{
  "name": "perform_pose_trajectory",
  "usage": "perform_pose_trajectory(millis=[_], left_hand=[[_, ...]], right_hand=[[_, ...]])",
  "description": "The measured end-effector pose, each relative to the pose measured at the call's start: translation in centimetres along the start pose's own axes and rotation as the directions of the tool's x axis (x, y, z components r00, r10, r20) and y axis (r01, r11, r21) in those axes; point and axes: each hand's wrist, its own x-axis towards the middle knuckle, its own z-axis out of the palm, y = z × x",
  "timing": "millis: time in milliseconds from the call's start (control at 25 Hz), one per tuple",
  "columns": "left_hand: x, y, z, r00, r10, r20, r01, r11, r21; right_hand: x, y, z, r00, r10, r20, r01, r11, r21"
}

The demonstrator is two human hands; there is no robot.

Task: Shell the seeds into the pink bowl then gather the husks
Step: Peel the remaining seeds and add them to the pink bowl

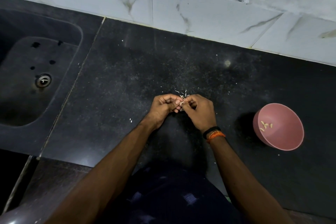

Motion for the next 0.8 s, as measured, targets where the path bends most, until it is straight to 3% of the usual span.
perform_pose_trajectory(millis=[480,640,800], left_hand=[[-0.23,0.12,-0.33,1.0,-0.014,-0.003,0.014,0.996,-0.091],[-0.17,0.1,-0.23,0.999,-0.003,-0.038,-0.001,0.995,-0.104],[-0.22,0.25,0.06,0.996,-0.004,-0.088,-0.01,0.988,-0.152]], right_hand=[[0.28,0.55,-0.46,0.995,0.014,-0.096,-0.014,1.0,-0.009],[0.26,0.85,-0.7,0.998,0.035,-0.052,-0.039,0.996,-0.075],[0.13,0.68,-0.54,0.997,0.04,0.071,-0.038,0.999,-0.021]])
